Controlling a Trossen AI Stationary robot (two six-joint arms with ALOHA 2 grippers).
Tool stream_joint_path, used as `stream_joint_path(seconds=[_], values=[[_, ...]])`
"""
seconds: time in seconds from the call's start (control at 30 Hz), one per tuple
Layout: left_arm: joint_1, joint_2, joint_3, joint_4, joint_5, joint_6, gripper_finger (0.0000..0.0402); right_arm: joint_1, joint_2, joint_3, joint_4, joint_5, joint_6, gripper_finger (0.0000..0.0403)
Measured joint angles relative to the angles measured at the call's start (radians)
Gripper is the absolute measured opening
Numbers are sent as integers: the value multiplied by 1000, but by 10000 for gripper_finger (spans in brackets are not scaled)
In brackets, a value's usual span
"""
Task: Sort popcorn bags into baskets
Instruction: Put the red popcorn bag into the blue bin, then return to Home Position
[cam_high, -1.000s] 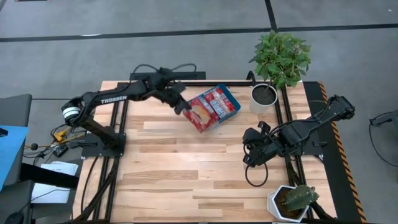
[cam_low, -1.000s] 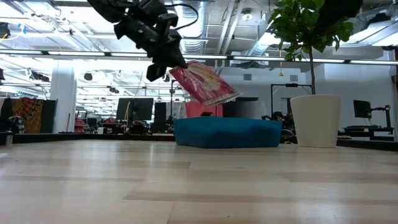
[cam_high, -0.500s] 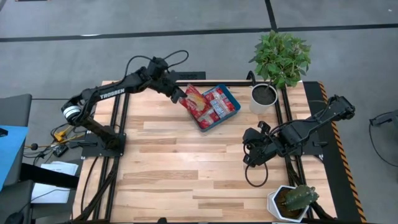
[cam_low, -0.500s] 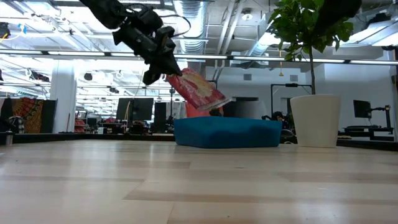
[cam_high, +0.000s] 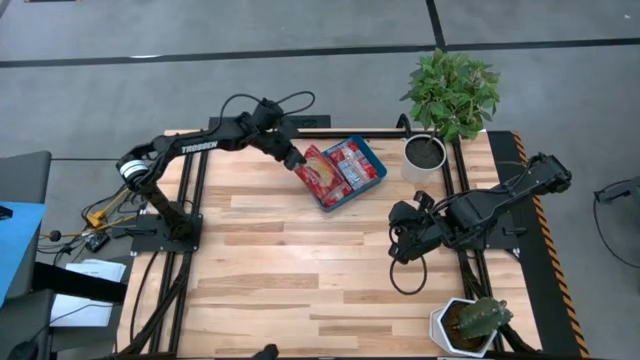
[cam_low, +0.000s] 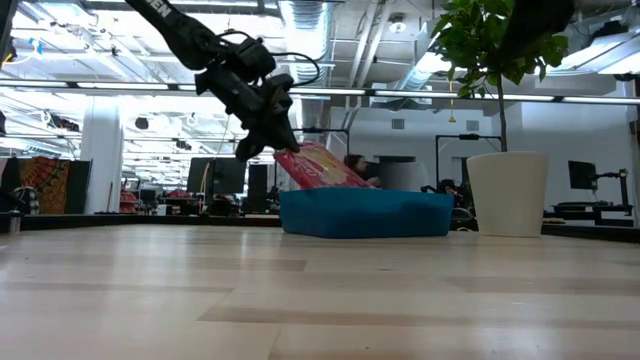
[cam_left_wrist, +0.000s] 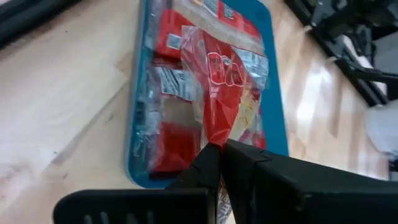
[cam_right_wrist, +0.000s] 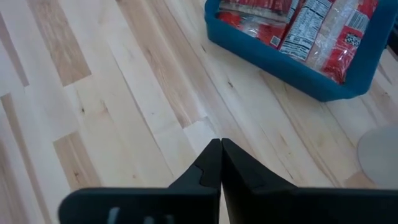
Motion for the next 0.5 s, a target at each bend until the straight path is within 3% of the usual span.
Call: stream_joint_path(seconds=[0.17, 0.5], values=[[-13, 0, 0, 7, -28, 9, 11, 0, 0, 0, -15, 0, -23, 27], [-36, 0, 0, 25, -119, 27, 82, 0, 0, 0, -15, 3, -28, 38]])
